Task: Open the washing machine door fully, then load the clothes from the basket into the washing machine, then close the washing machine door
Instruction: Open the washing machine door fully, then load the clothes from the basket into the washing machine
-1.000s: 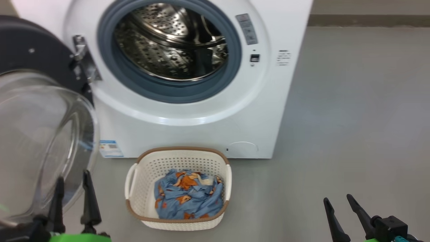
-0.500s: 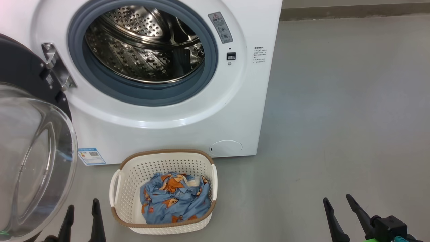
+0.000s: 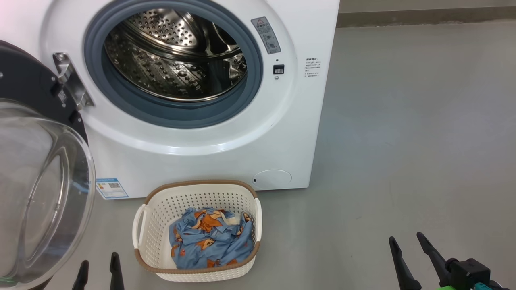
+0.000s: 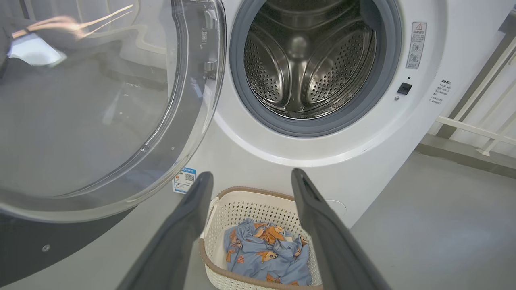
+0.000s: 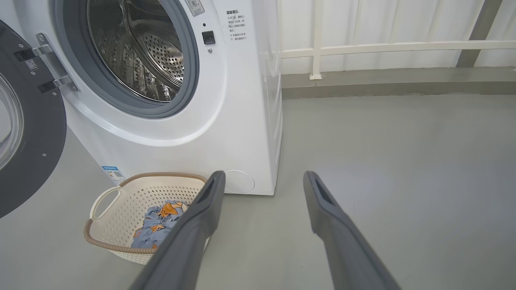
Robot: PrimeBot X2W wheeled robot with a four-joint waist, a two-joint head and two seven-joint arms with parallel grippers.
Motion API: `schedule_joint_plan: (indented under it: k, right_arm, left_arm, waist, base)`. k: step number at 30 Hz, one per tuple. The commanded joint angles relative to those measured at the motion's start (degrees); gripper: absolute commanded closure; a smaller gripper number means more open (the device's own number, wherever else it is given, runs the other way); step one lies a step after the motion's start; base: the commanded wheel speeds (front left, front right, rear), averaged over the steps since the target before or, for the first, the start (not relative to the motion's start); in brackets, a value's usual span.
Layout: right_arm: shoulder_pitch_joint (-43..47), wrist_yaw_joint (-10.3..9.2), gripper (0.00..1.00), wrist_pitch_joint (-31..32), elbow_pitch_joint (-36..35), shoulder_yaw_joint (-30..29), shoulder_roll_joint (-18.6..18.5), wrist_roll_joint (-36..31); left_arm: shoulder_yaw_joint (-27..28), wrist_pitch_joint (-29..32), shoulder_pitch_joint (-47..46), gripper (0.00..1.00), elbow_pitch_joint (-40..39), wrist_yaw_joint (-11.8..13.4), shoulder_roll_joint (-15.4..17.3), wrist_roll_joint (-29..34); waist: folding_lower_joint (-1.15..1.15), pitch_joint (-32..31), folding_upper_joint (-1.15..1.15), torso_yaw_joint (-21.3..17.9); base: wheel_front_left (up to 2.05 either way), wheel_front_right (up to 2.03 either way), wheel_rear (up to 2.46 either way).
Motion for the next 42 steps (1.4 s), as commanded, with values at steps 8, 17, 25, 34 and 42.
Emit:
schedule_joint_plan:
  k: [8,17,25,34,42]
  right_arm:
    - [-1.67,0.09,0.00,-0.70,-1.34,1.03,-1.12,0.69]
    - [-1.68,0.09,0.00,-0.70,-1.35,1.02,-1.21,0.66]
    - [-1.81,0.09,0.00,-0.70,-1.37,0.97,-1.10,0.64]
    - [-1.81,0.09,0.00,-0.70,-1.27,0.92,-0.96,0.74]
    - [-1.74,0.09,0.00,-0.70,-1.25,0.93,-0.83,0.76]
  left_arm:
    - [2.62,-0.47,-0.59,0.00,-0.42,-0.22,0.05,1.13]
    - [2.61,-0.47,-0.48,0.00,0.06,0.08,-0.08,1.86]
    - [2.72,-0.47,-0.70,0.00,0.43,0.25,-0.15,2.50]
    - [2.89,-0.47,-0.81,0.00,0.81,0.63,-0.20,3.17]
    - [2.99,-0.47,-0.78,0.00,0.81,0.81,-0.22,3.77]
  waist:
    - [0.00,-0.15,0.00,0.45]
    - [0.00,-0.25,0.00,0.87]
    - [0.00,-0.20,0.00,1.21]
    - [0.00,-0.21,0.00,1.36]
    - [0.00,-0.14,0.00,1.41]
  base:
    - [0.00,0.00,0.00]
    - [0.00,0.00,0.00]
    - [0.00,0.00,0.00]
    - [0.00,0.00,0.00]
    - [0.00,0.00,0.00]
